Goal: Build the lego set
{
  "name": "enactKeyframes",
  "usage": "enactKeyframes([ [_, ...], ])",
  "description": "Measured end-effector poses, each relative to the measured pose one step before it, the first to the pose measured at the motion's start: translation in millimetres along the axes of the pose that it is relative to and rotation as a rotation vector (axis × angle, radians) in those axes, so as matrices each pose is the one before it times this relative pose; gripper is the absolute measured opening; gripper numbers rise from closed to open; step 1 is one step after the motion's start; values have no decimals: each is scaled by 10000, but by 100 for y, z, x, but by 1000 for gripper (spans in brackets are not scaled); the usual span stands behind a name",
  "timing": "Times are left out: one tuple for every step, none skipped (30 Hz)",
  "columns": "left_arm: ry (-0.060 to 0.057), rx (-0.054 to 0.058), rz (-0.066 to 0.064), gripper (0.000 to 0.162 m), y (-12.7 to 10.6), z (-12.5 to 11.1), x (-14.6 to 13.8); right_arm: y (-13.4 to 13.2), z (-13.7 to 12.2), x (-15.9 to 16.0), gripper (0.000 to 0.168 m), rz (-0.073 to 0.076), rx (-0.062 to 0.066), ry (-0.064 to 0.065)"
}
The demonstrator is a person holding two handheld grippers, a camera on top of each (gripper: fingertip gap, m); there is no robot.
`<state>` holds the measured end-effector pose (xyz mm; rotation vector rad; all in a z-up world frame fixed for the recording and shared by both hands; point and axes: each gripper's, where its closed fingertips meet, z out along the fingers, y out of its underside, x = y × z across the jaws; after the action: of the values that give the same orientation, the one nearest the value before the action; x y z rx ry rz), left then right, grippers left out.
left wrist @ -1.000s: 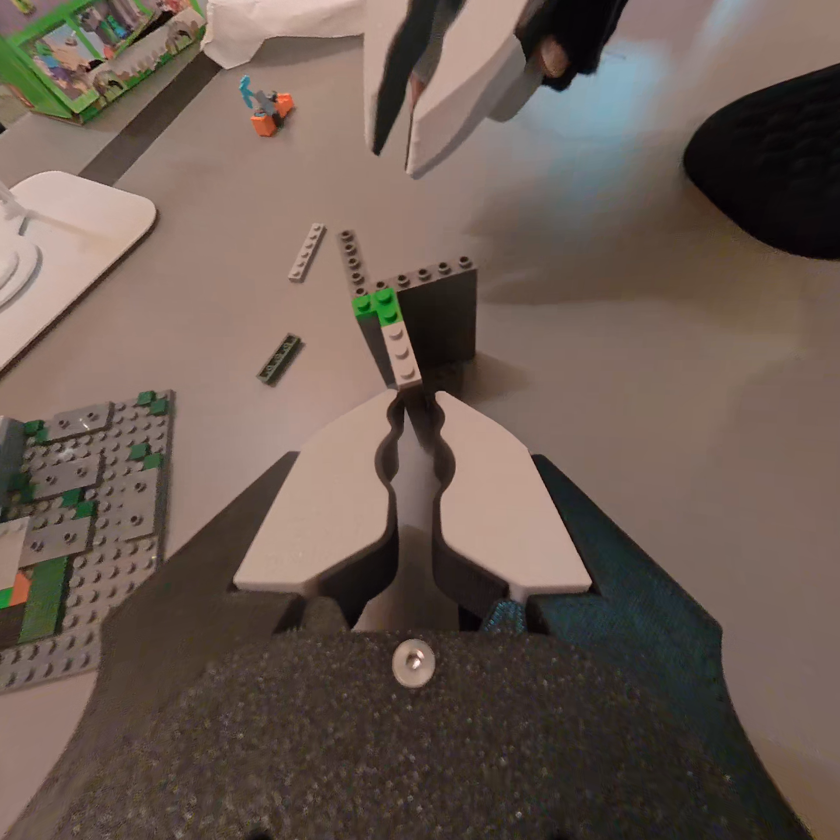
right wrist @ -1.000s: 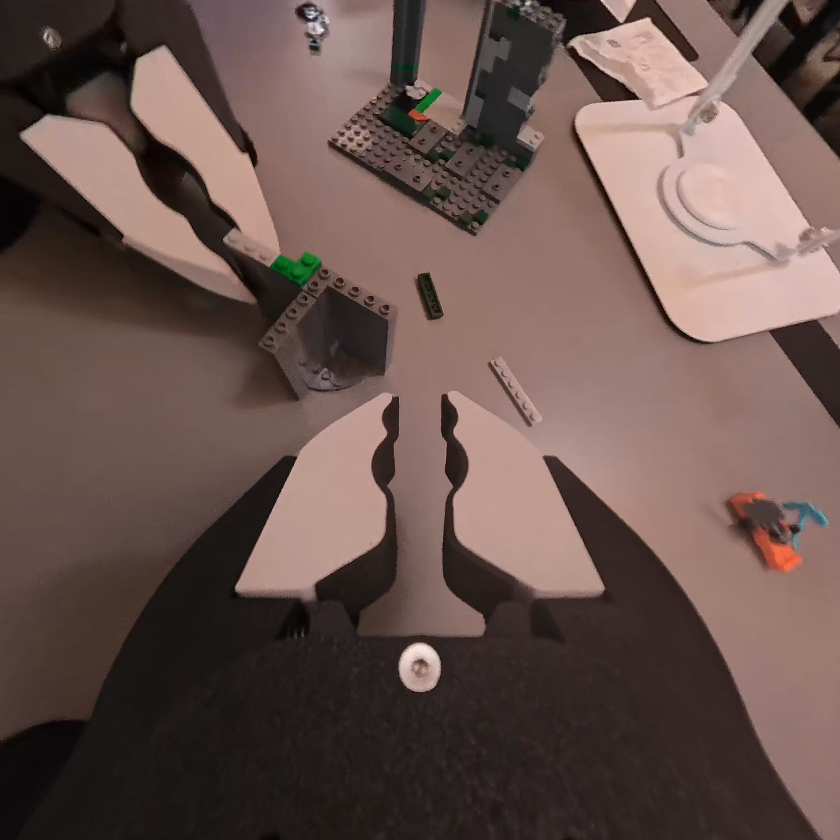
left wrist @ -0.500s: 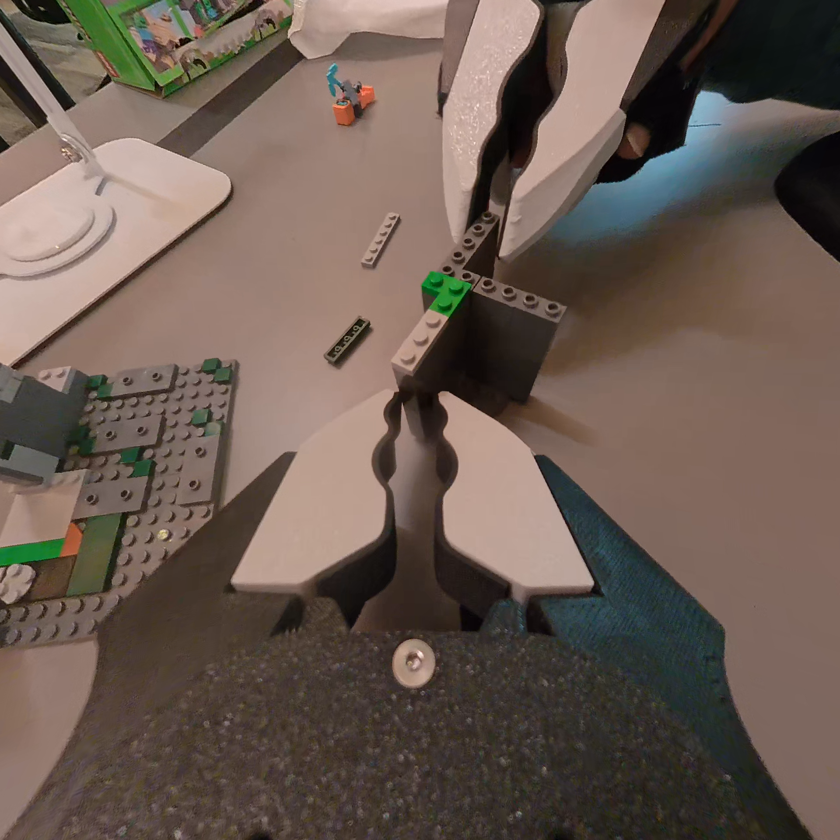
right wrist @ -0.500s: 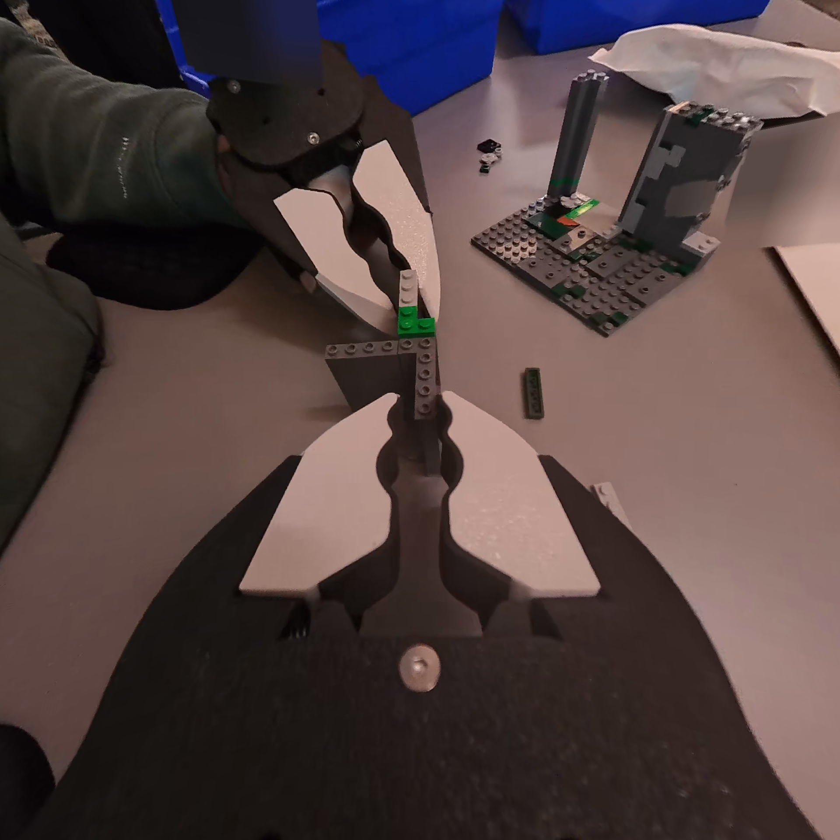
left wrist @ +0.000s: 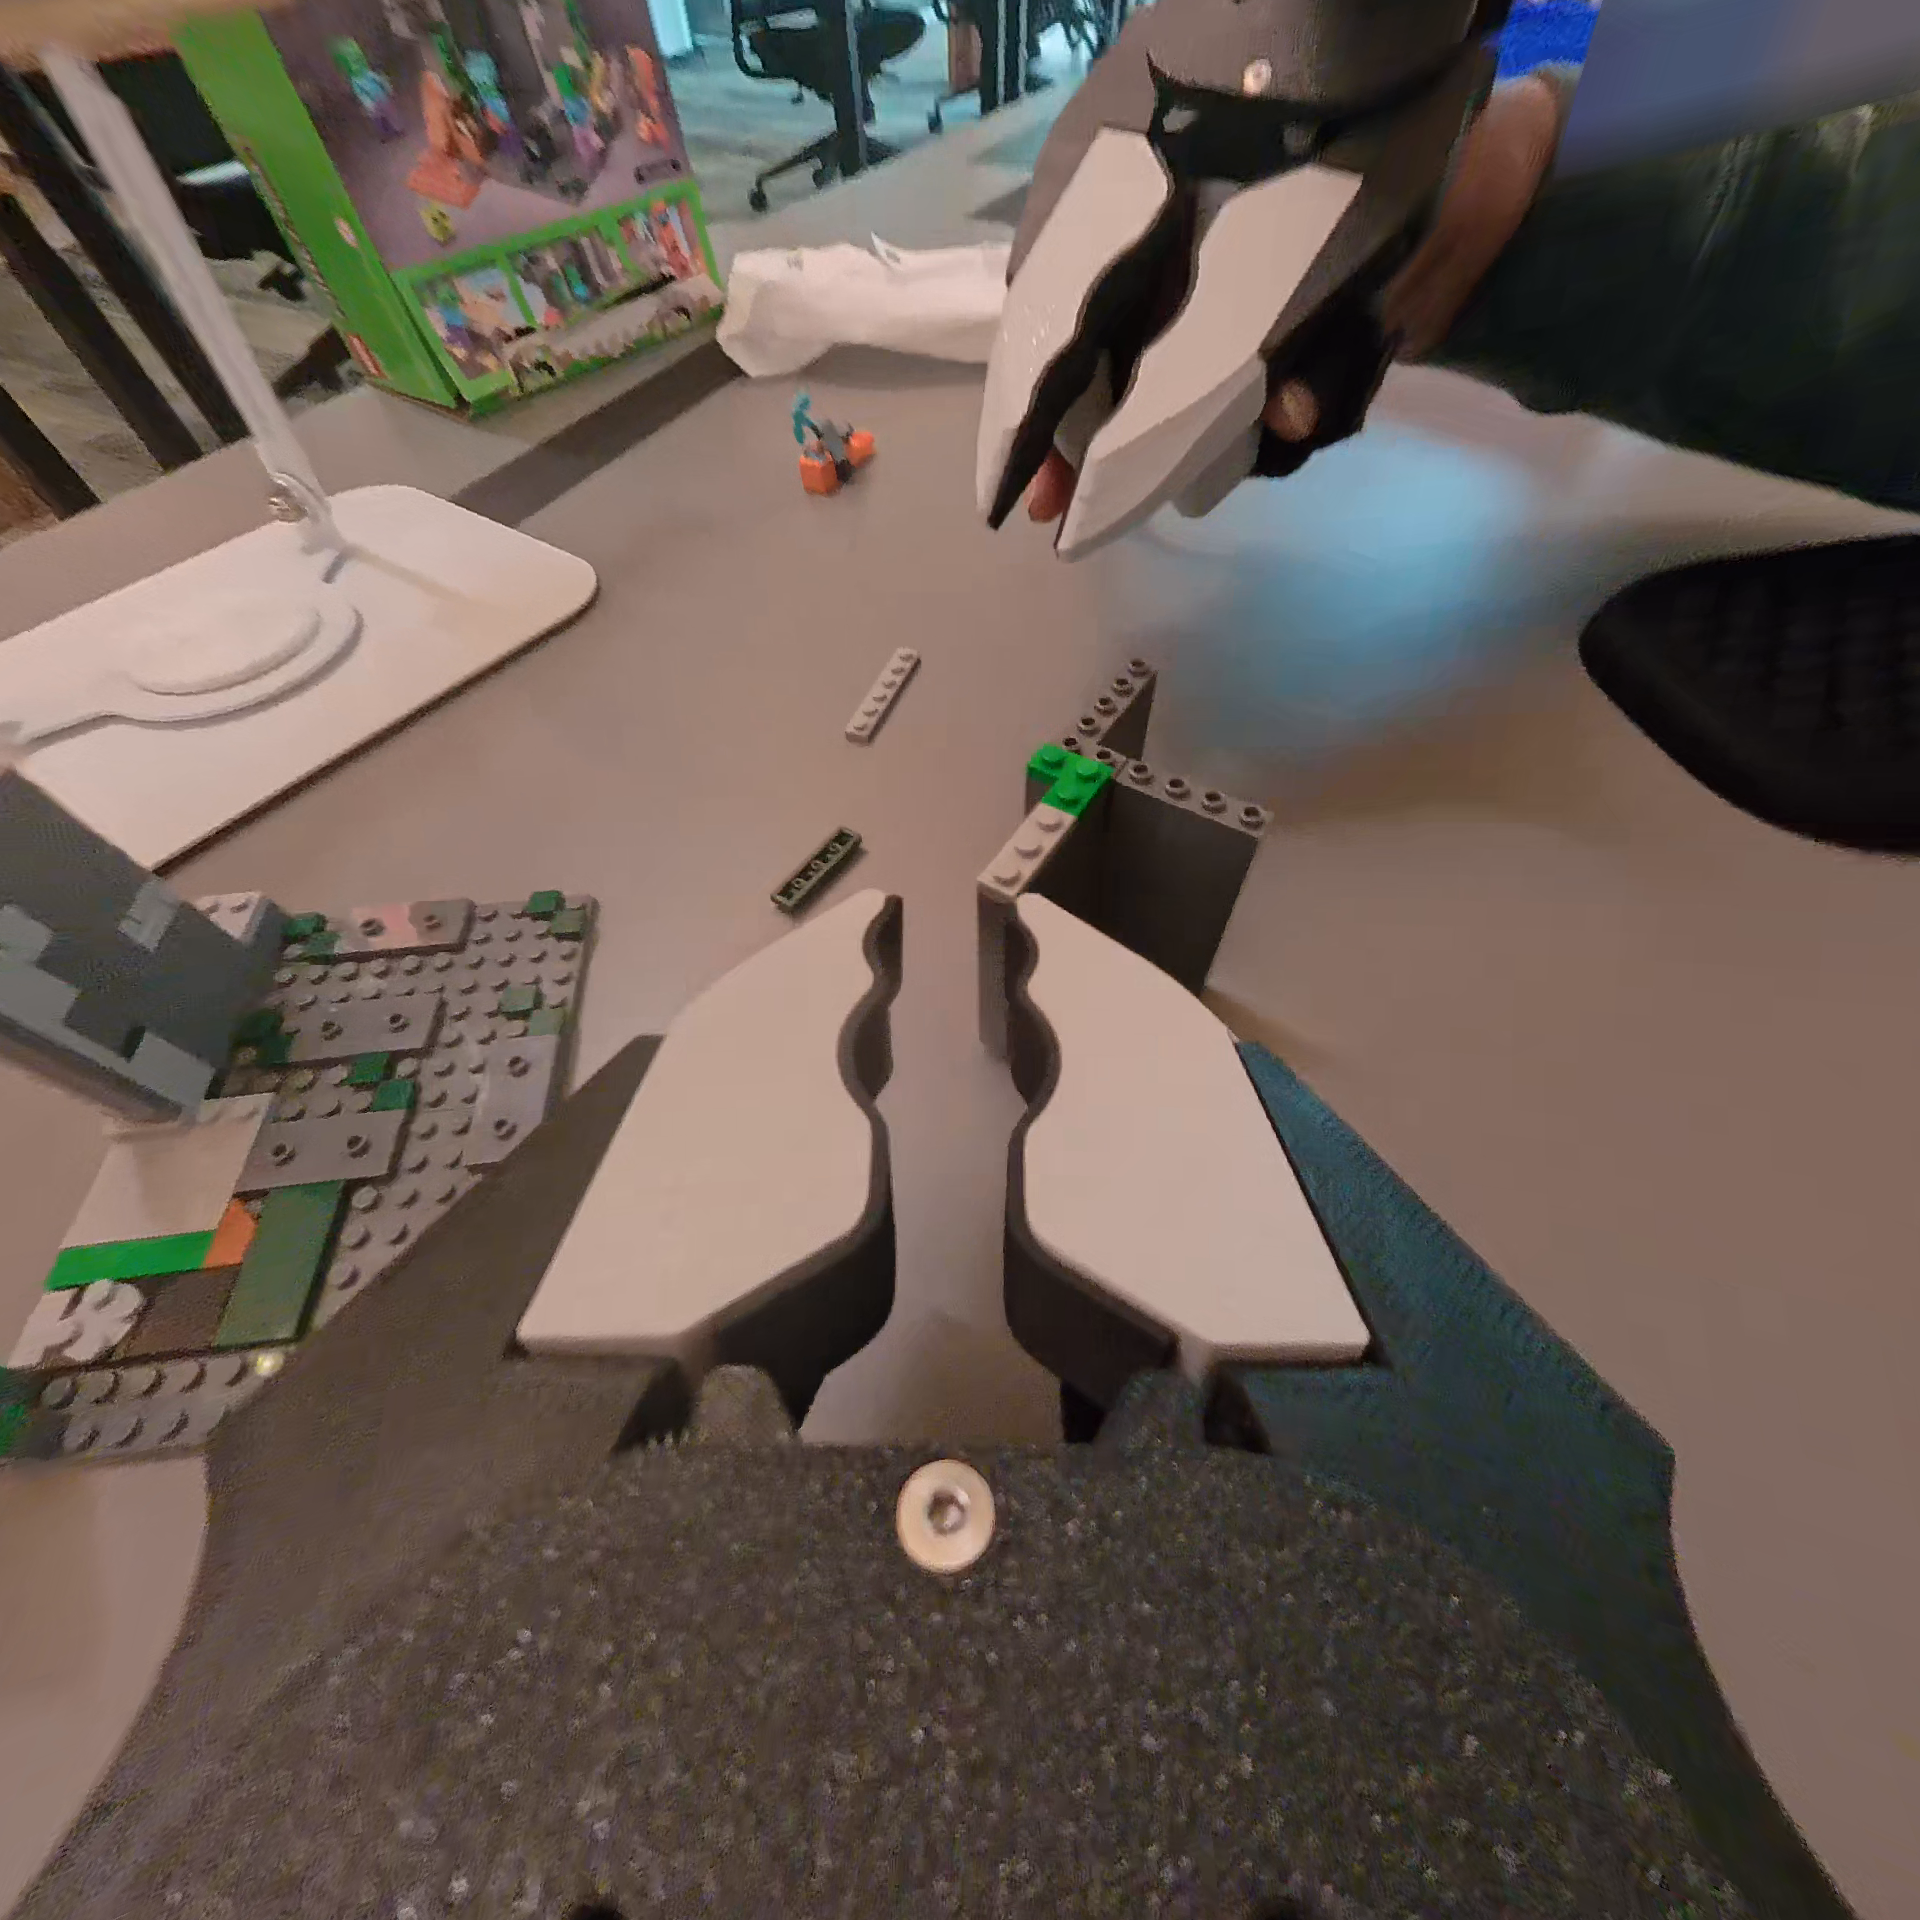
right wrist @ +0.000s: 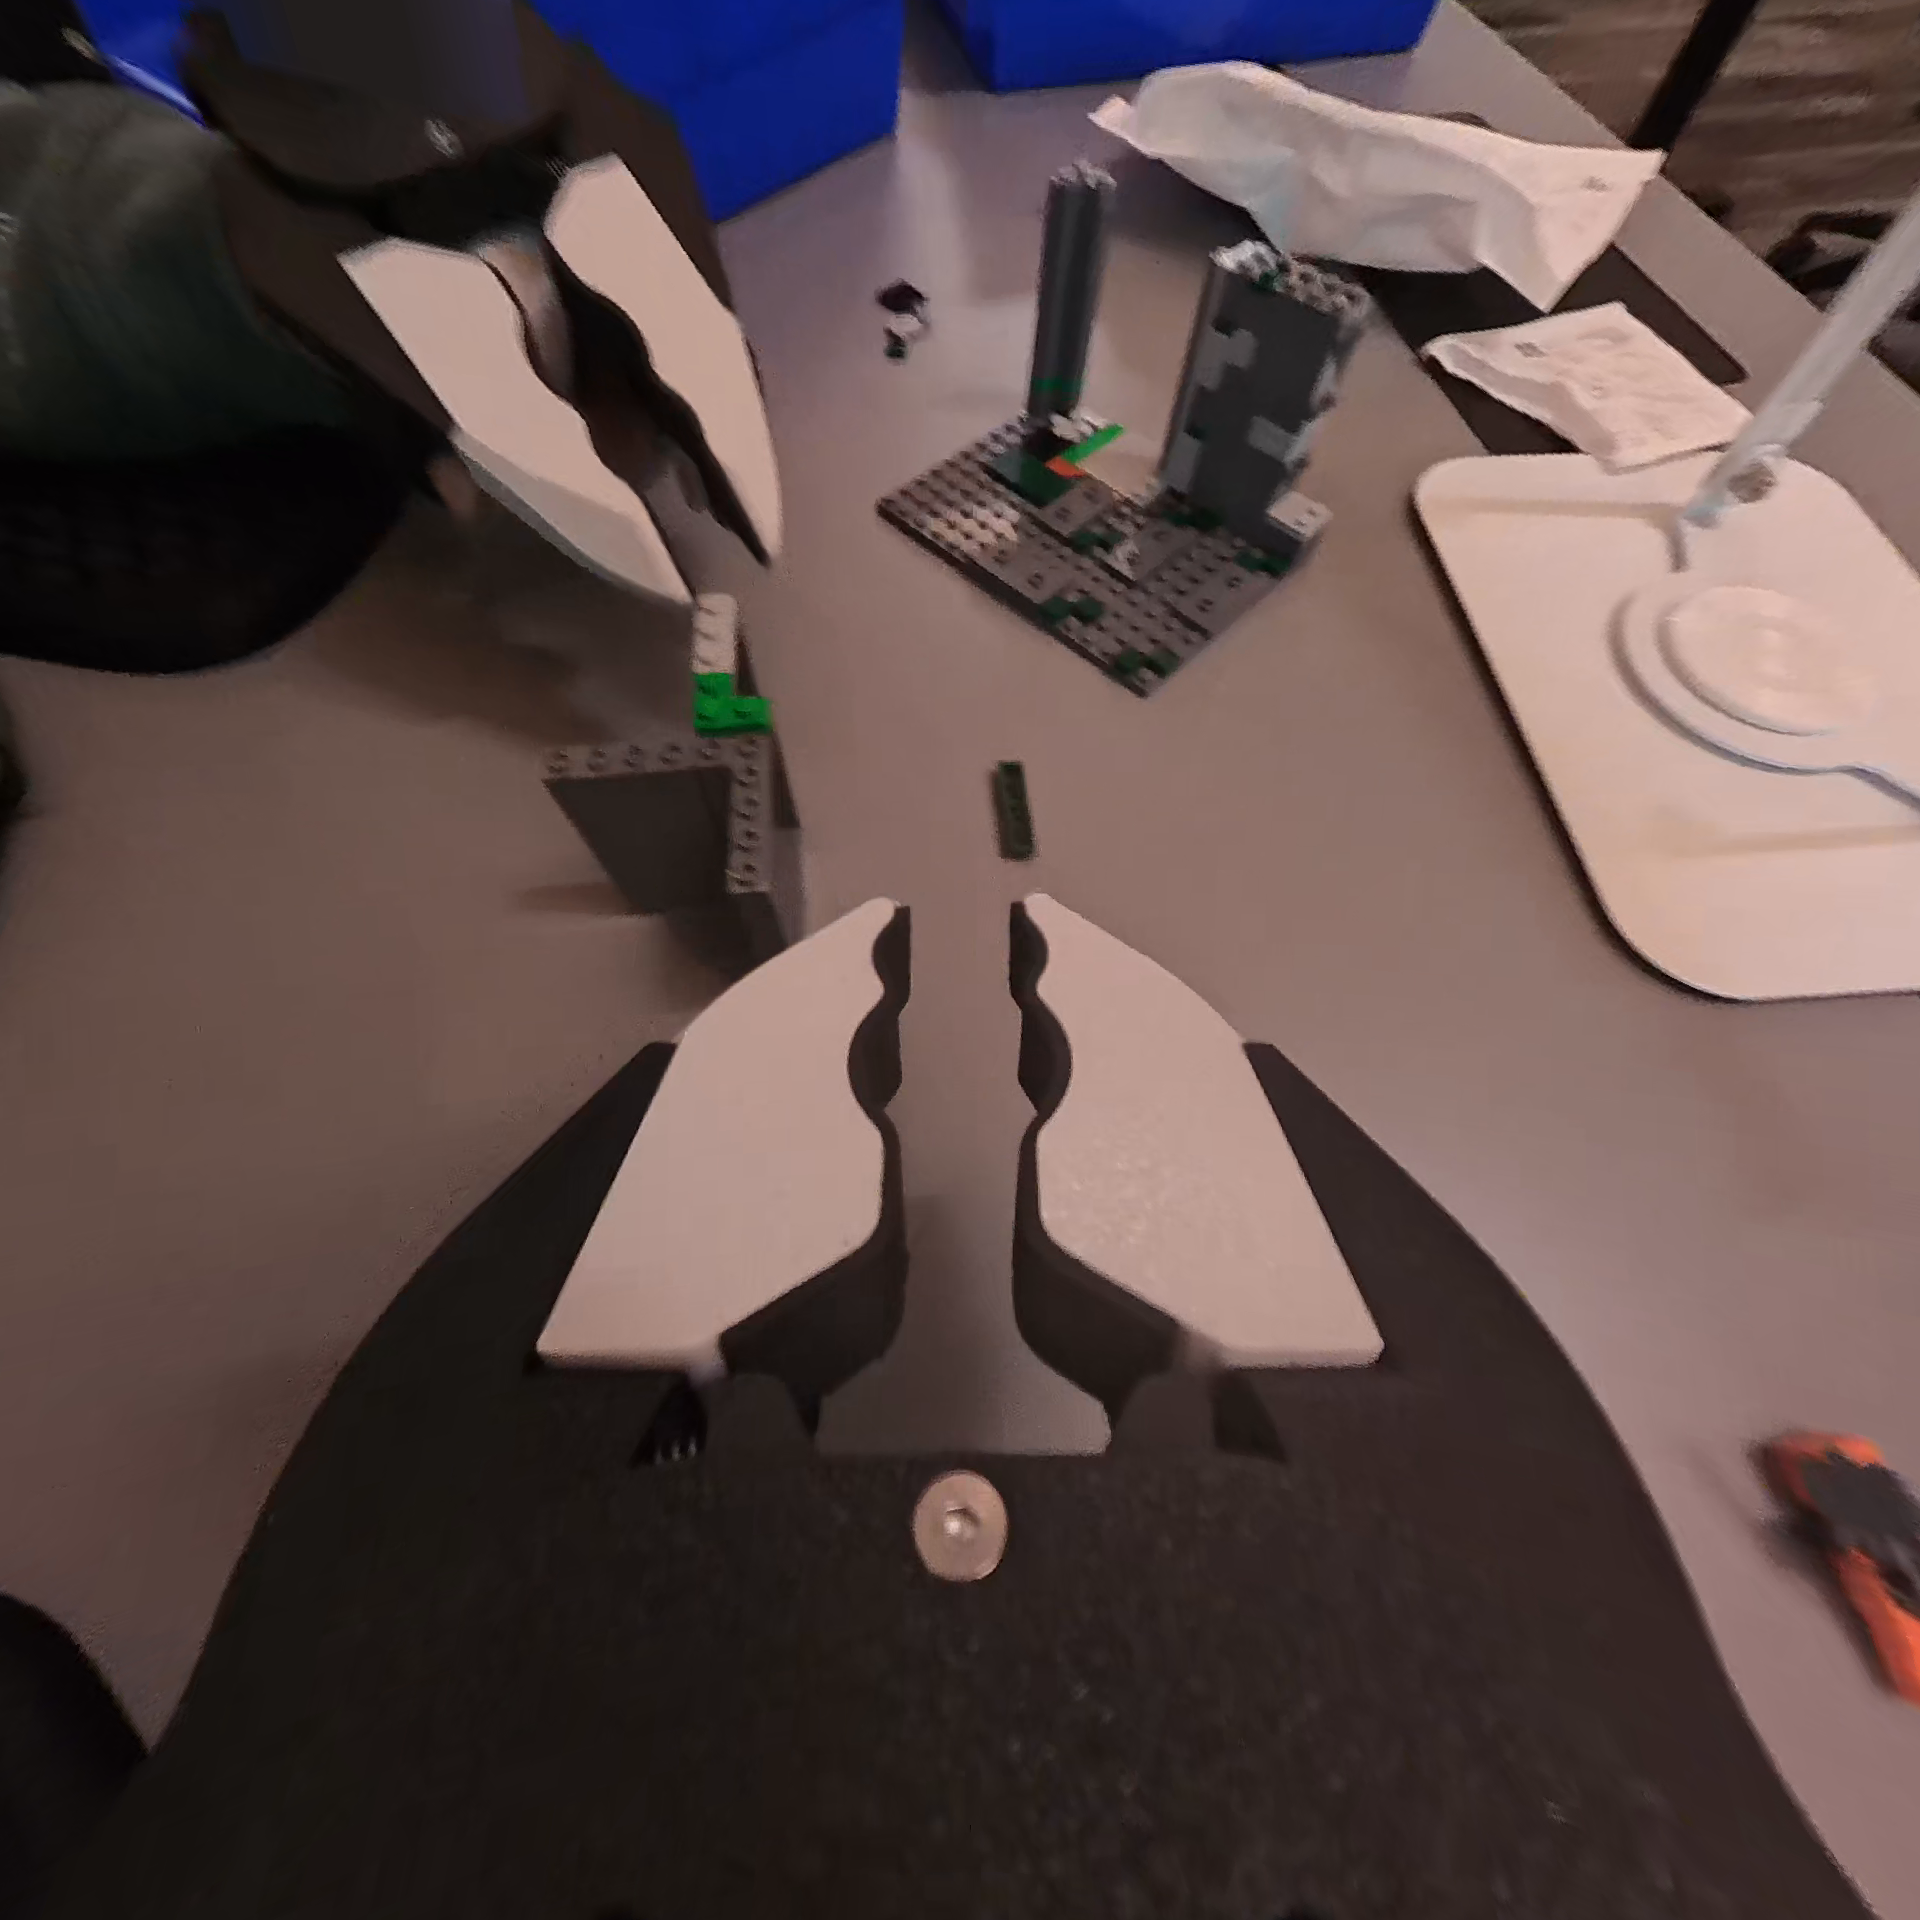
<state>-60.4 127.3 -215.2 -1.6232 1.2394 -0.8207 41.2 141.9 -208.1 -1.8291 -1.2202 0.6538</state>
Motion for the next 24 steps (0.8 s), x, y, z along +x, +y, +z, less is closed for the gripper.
enactKeyframes([
  [-79,178,-147,17,-155,-193,-249,276,4,562,18,-151,-293,229],
  [-44,94,-139,16,-52,-145,-192,157,71,448,18,-132,-219,178],
  [4,50,-121,15,14,-98,-124,136,157,347,17,-97,-192,122],
  [-14,46,-110,13,26,-67,-116,187,229,329,16,-109,-219,96],
  [-22,15,-96,11,42,-54,-102,226,285,297,15,-158,-211,78],
  [-22,22,-51,9,27,-60,-75,283,293,369,13,-199,-205,113],
  [-27,46,-12,7,-29,-60,-48,413,304,455,13,-220,-271,124],
  [-40,35,-3,5,-35,-65,-36,540,259,561,13,-253,-343,146],
  [-36,8,0,4,7,-45,-43,588,224,678,15,-299,-365,214],
  [-40,11,0,3,-3,-25,-43,558,197,566,18,-337,-339,146],
  [-4,10,15,1,7,-19,15,537,195,328,20,-275,-341,-32],
  [3,-19,19,0,38,14,19,512,188,107,23,-148,-360,-210],
  [-56,-67,24,0,120,43,-66,356,161,14,26,-66,-283,-282],
  [-76,-167,40,0,265,103,-115,176,123,-18,27,-64,-176,-301],
  [4,-144,93,0,261,131,15,108,94,21,27,-73,-132,-262],
  [-15,-43,104,1,127,123,20,79,97,97,27,-63,-142,-210],
  [-13,-42,104,3,107,111,42,68,99,62,27,-64,-140,-213],
  [32,-91,117,6,163,144,115,-8,102,7,27,-46,-113,-215],
  [20,-98,135,8,158,136,118,-68,107,-22,27,-36,-87,-195],
  [23,-37,166,10,62,104,141,-158,115,-111,27,-32,-47,-208],
  [25,1,168,12,-6,85,160,-170,148,-92,26,-34,-50,-166],
  [28,5,142,14,-23,63,143,-69,201,37,26,-62,-117,-62],
  [81,7,119,15,-1,82,211,62,248,26,26,-82,-181,-82],
  [115,8,91,17,-7,96,237,106,267,-5,26,-42,-187,-110],
])
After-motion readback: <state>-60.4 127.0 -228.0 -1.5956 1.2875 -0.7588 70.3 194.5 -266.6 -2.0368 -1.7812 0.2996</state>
